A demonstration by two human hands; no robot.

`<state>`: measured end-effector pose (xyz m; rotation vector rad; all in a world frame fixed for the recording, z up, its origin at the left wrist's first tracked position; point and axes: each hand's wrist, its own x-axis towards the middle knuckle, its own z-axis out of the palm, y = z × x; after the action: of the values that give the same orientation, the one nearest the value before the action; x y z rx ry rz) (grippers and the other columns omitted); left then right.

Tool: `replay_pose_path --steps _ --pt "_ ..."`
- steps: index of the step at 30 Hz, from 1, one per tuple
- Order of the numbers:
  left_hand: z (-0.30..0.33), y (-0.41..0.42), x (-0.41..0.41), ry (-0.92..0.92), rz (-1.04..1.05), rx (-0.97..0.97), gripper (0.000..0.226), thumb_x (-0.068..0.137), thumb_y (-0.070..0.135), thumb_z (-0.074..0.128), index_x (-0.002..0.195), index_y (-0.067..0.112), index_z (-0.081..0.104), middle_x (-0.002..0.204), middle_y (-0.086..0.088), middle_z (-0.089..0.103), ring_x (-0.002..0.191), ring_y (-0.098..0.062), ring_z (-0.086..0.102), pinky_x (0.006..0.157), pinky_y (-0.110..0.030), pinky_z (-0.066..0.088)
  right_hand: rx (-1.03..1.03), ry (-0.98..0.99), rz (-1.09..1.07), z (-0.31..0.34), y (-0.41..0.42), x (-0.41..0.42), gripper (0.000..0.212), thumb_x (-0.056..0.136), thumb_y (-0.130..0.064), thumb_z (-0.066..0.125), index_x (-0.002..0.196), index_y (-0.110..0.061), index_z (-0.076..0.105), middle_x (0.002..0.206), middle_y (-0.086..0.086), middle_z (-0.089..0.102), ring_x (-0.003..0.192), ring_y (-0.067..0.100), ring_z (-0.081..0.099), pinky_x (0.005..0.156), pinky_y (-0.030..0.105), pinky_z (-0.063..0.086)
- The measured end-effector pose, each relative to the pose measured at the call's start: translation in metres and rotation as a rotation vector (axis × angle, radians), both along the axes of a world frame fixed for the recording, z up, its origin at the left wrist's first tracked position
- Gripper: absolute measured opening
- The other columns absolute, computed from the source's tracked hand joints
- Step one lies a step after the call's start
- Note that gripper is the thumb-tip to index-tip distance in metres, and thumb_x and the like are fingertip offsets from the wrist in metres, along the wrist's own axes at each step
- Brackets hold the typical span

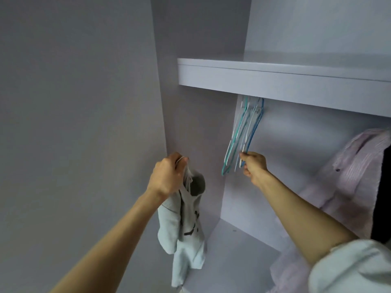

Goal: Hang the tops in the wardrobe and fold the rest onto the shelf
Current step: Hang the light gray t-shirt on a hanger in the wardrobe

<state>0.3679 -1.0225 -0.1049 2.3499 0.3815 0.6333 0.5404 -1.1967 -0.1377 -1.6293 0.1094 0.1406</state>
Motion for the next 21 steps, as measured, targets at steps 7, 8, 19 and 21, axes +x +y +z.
replay_pose_path --steps 7,8,19,21 --pt "-0.006 -0.012 0.003 0.057 -0.033 -0.009 0.033 0.098 0.026 0.045 0.066 0.020 0.041 0.064 -0.002 0.050 0.069 -0.034 0.047 0.064 -0.037 0.038 0.090 -0.092 -0.115 0.014 -0.013 -0.009 0.025 0.092 -0.008 0.058 0.108 0.010 0.063 0.057 0.002 0.038 0.049 0.013 0.028 0.039 0.017 0.025" --pt "-0.008 -0.014 0.004 0.071 -0.038 -0.010 0.030 0.099 0.026 0.044 0.070 0.017 0.043 0.069 -0.005 0.053 0.071 -0.035 0.049 0.065 -0.037 0.039 0.097 -0.099 -0.135 0.017 -0.016 -0.010 0.023 0.092 -0.008 0.058 0.108 0.007 0.064 0.056 0.001 0.039 0.049 0.013 0.030 0.041 0.018 0.027" --pt "-0.021 -0.048 0.009 0.144 -0.146 -0.041 0.019 0.100 0.022 0.043 0.084 0.011 0.045 0.078 -0.012 0.056 0.079 -0.039 0.052 0.068 -0.036 0.038 0.222 -0.093 -0.166 0.014 -0.066 -0.039 0.010 0.092 0.000 0.054 0.094 -0.006 0.062 0.063 0.005 0.047 0.037 0.006 0.040 0.037 0.016 0.038" --pt "-0.026 -0.055 0.006 0.148 -0.165 -0.065 0.019 0.099 0.020 0.045 0.083 0.010 0.045 0.075 -0.009 0.054 0.075 -0.036 0.050 0.066 -0.035 0.037 0.217 -0.065 -0.120 0.001 -0.077 -0.056 0.018 0.092 0.003 0.052 0.079 -0.009 0.057 0.063 0.006 0.046 0.034 0.002 0.043 0.038 0.016 0.043"
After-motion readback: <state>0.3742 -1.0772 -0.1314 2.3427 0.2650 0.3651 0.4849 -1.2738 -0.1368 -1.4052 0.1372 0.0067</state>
